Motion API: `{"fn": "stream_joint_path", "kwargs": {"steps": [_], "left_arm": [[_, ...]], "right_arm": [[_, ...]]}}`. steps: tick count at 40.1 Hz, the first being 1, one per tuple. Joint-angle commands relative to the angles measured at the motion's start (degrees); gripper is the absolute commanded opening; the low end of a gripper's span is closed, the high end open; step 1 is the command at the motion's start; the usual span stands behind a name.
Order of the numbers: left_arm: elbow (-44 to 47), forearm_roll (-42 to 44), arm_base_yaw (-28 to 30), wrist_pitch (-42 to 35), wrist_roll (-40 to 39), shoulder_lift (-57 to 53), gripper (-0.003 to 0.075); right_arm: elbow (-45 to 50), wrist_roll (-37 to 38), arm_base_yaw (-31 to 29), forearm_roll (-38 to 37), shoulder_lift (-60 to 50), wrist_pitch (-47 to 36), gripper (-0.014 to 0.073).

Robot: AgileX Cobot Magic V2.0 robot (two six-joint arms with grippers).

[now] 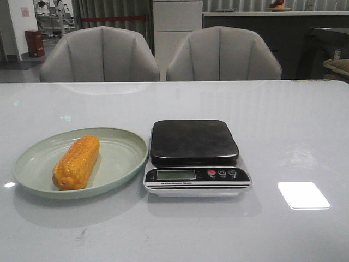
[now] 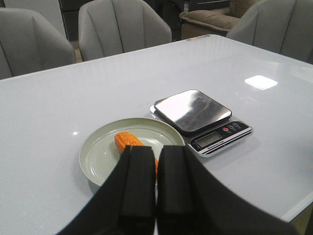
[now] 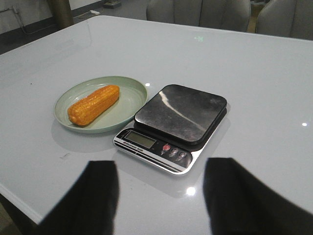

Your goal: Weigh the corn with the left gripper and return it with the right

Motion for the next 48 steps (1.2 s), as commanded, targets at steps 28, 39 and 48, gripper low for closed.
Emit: {"fn": "stream_joint_path", "kwargs": {"steps": [28,39,48], "left_arm": [[-1.37,-0.14,0.12,-4.39,-0.29,-0.54,0.0132],[0.19,2.19,7.37,-11.46,-0.21,-0.21,0.0132],[11.81,1.55,21.68,-28.88,1.78,-0.33,0.0132]], "right_arm": [[-1.66,-0.58,-0.48,-1.14,0.37,-5.07,0.0167],[-1.66,-0.58,-0.48,-1.14,0.37,-5.07,0.0167],[-1.66,-0.58,-0.48,-1.14,0.37,-5.07,0.0167]]}}
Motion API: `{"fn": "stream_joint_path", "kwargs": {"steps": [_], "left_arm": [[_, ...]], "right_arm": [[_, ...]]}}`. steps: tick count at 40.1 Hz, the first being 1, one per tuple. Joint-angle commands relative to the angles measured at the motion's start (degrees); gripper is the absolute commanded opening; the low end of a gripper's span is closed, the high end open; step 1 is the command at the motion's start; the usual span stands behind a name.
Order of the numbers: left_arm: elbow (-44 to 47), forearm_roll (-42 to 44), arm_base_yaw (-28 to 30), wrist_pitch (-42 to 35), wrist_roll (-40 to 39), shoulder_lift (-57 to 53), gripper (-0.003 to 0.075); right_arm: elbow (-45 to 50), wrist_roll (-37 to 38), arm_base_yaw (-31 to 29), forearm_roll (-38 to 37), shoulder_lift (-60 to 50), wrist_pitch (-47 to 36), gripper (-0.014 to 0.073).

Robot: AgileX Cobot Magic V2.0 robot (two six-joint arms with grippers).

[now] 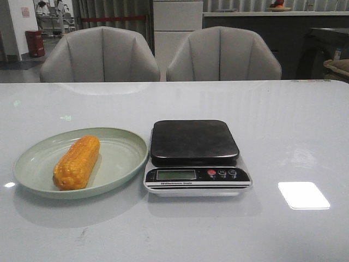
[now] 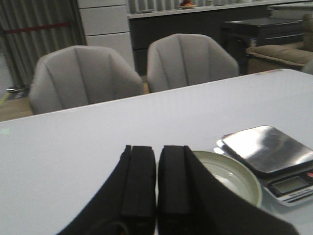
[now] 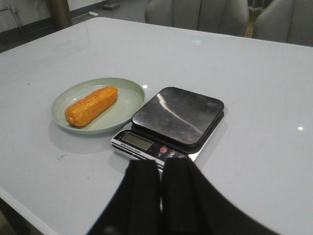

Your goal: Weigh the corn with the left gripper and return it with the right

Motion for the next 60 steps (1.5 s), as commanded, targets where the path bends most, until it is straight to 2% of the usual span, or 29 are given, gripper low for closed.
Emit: {"fn": "stream_joint_path", "kwargs": {"steps": [1,9,16,55,60], "left_arm": [[4.33,-0.72,5.89,-13.36,0.52,-0.33,0.0132],[14.59,-5.75,15.23,-30.80,0.52,-1.16,0.0132],[14.47,-5.75,18.04,-29.78,0.52,-1.16,0.0132],[14.47,-5.62,18.08,-29.20,0.52,-1.16,0.0132],[14.47,-5.62,18.08,-29.20,0.52,-1.16,0.0132]], "right_arm": [[-1.66,-0.58,-0.48,-0.35,0.46,-4.85,0.0167],[-1.66,-0.58,-0.48,-0.35,0.46,-4.85,0.0167],[-1.66,-0.58,-0.48,-0.35,0.46,-4.90,0.0167],[-1.66,-0.58,-0.48,-0.35,0.46,-4.90,0.0167],[-1.61,-0.64,-0.89,-2.28,0.46,-5.02,0.0167]]}}
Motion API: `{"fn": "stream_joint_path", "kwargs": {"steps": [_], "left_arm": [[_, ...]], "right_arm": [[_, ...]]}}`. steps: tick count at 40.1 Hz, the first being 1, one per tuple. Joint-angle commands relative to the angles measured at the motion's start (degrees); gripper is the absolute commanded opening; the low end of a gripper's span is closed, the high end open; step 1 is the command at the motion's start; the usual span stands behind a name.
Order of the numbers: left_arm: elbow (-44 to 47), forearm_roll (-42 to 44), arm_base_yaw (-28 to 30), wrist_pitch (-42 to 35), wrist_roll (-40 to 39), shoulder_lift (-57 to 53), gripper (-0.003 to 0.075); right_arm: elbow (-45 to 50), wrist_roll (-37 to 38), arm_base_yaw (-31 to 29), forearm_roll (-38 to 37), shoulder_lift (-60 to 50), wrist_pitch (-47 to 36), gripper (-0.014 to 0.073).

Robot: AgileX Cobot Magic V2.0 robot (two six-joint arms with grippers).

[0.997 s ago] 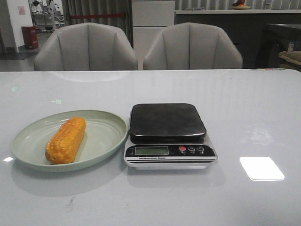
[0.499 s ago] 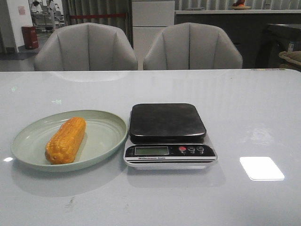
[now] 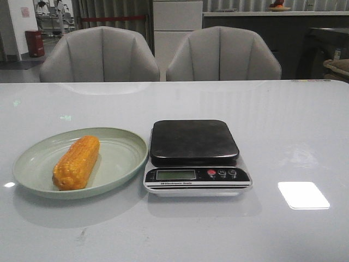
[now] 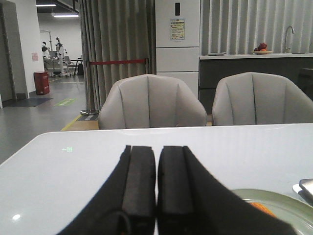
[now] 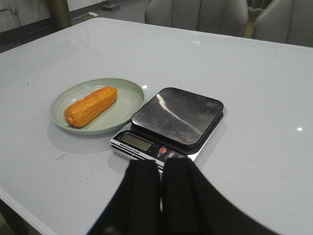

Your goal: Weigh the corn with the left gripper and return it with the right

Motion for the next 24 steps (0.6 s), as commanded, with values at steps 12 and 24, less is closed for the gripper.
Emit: {"fn": "stream_joint_path", "kwargs": {"steps": [12,24], "left_arm": [[0.00,-0.56,0.15,-4.48,0.04,-1.16,0.0132],[0.00,-0.56,0.15,-4.48,0.04,-1.16,0.0132]], "right_arm": [[4.36,-0.64,-14.63,-2.24,0.16,-15.48,0.0167],[11.01,-0.64,-21.54,-2.35,-0.96,-22.58,0.0167]]}}
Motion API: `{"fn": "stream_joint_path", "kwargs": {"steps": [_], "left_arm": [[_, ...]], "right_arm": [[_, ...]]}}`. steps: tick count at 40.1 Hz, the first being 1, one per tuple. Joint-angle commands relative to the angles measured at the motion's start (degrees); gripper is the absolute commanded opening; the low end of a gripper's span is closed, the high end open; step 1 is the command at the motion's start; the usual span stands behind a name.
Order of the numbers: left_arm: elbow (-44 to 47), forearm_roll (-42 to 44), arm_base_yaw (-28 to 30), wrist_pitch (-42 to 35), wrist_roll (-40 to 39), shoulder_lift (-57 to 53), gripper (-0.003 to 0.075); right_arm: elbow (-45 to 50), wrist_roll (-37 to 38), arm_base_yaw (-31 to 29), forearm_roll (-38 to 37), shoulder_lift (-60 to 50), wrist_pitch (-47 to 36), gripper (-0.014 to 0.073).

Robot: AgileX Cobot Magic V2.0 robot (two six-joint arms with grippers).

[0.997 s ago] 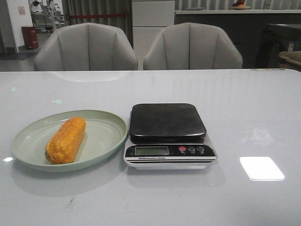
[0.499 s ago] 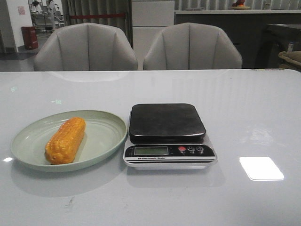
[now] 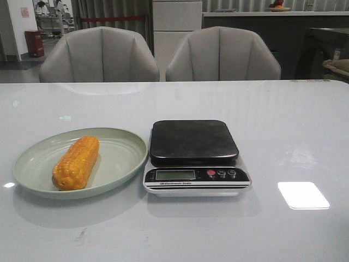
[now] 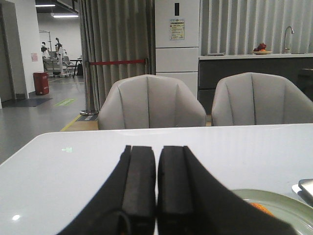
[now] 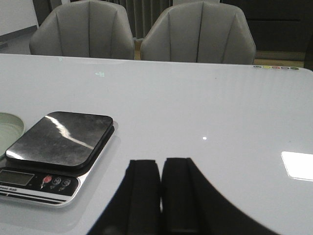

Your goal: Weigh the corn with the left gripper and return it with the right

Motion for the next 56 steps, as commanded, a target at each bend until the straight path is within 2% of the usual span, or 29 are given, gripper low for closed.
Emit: {"fn": "stream_joint_path", "kwargs": {"steps": [1,6,11,26,56], "left_arm": [[0.00,-0.56,0.15,-4.48,0.04,-1.16,0.0132],[0.00,-0.56,0.15,-4.48,0.04,-1.16,0.0132],[0.00,-0.56,0.15,-4.48,0.04,-1.16,0.0132],[0.00,-0.56,0.15,-4.59,0.04,-1.03,0.0132],[0.00,-0.56,0.15,-4.59,0.04,-1.03,0.0132]], "right_arm": [[0.32,-0.64,-0.40,-0.91,-1.24,-5.82,0.0167],[4.17,-0.59,-0.41,-1.12,-8.65,-6.56,0.0167],[3.96,-0.59,-0.89,-3.14,-15.61,-0.96,0.0167],[3.96,0.42,-6.41,-3.91,-15.59,-0.86,0.0167],[3.96,0.42,-6.40,-3.91,-15.66,-0.86,0.0167]]}}
